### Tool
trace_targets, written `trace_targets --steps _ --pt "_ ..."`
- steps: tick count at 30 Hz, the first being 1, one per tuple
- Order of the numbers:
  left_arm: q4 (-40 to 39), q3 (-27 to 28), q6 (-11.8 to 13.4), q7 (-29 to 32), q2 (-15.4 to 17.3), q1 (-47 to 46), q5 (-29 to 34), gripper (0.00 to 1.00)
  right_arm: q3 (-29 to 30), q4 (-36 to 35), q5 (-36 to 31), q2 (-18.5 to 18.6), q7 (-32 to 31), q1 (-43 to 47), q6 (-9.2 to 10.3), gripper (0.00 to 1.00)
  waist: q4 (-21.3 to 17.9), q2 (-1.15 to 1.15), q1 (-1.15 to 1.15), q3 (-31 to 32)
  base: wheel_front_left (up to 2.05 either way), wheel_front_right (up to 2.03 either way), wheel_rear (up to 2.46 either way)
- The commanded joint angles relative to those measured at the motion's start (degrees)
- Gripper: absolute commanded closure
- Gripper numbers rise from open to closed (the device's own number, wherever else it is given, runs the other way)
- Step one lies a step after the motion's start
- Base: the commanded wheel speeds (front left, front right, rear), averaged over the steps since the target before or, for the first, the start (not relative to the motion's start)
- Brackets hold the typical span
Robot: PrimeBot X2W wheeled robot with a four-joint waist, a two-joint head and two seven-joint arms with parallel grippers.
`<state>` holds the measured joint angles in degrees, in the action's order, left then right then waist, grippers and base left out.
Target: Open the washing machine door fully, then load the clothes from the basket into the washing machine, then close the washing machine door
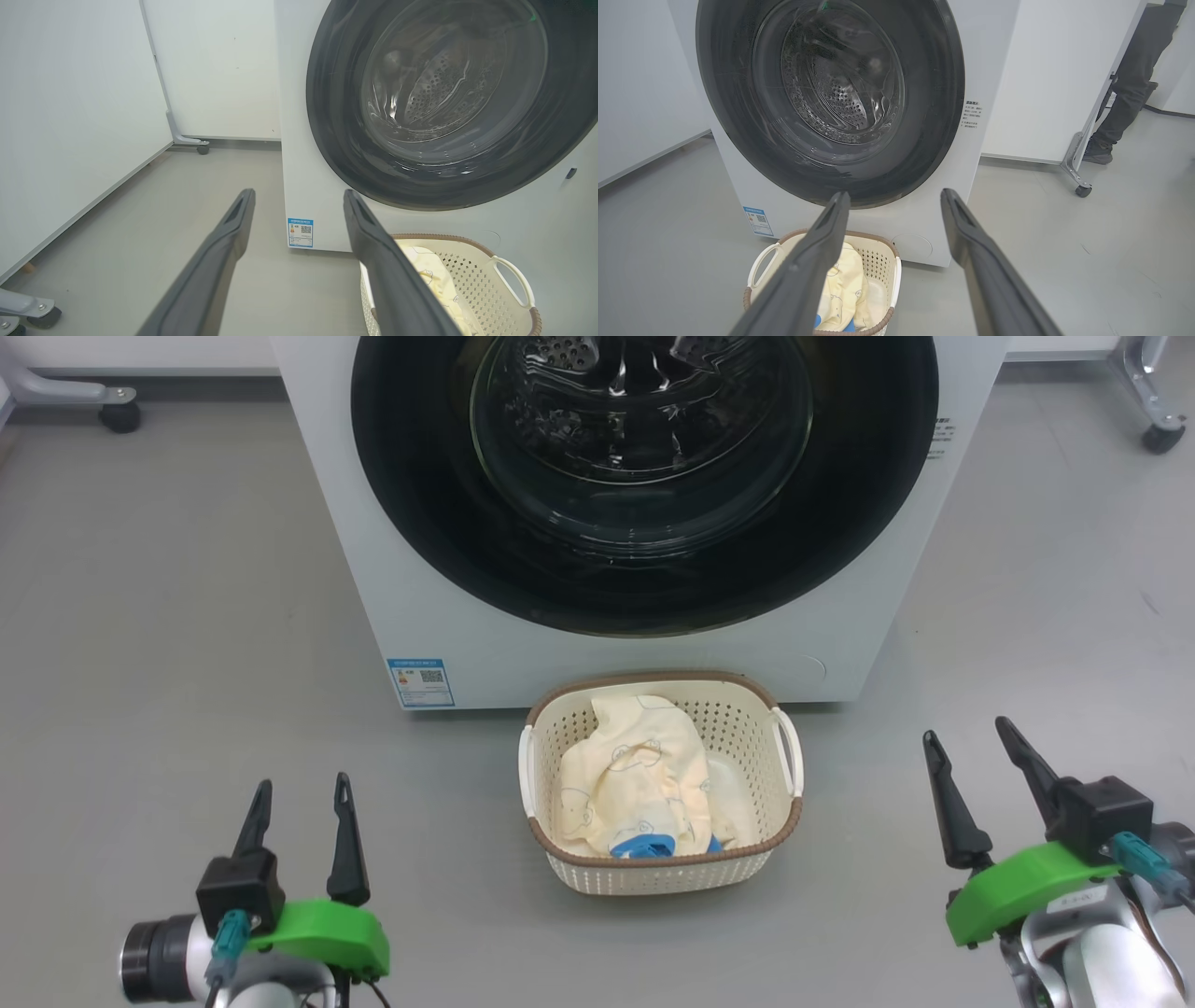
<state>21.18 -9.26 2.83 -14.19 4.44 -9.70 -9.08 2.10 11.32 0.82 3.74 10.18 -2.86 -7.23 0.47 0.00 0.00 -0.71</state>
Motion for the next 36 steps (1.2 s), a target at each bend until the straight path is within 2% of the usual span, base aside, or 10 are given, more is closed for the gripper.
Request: trace_targets --steps 1,22,29,36 --pt "-1.4 2.2 0.4 -0.8 1.3 -3.2 -0.2 0.0 -0.8 -2.2 -0.5 0.6 0.7 -2.6 -0.25 0.0 0.0 0.0 0.0 0.0 0.0 0.0 0.0" --pt "-1.5 1.6 1.1 -0.8 2.0 -2.6 -0.8 0.0 -0.5 -2.4 -0.1 0.0 1.2 -2.3 -0.25 0.0 -0.5 0.0 0.0 0.7 0.03 0.03 -0.07" --pt "-1.4 1.1 1.1 -0.8 2.2 -2.3 -0.8 0.0 -0.3 -2.8 -0.3 0.0 1.1 -2.0 -0.25 0.0 -0.8 0.0 0.0 0.9 0.61 0.61 -1.22" --pt "-2.2 1.0 1.0 -0.8 2.5 -2.0 -0.9 0.0 -0.2 -3.0 -0.1 -0.1 1.1 -2.0 -0.25 0.0 -1.1 0.0 0.0 0.8 1.12 1.12 -2.25"
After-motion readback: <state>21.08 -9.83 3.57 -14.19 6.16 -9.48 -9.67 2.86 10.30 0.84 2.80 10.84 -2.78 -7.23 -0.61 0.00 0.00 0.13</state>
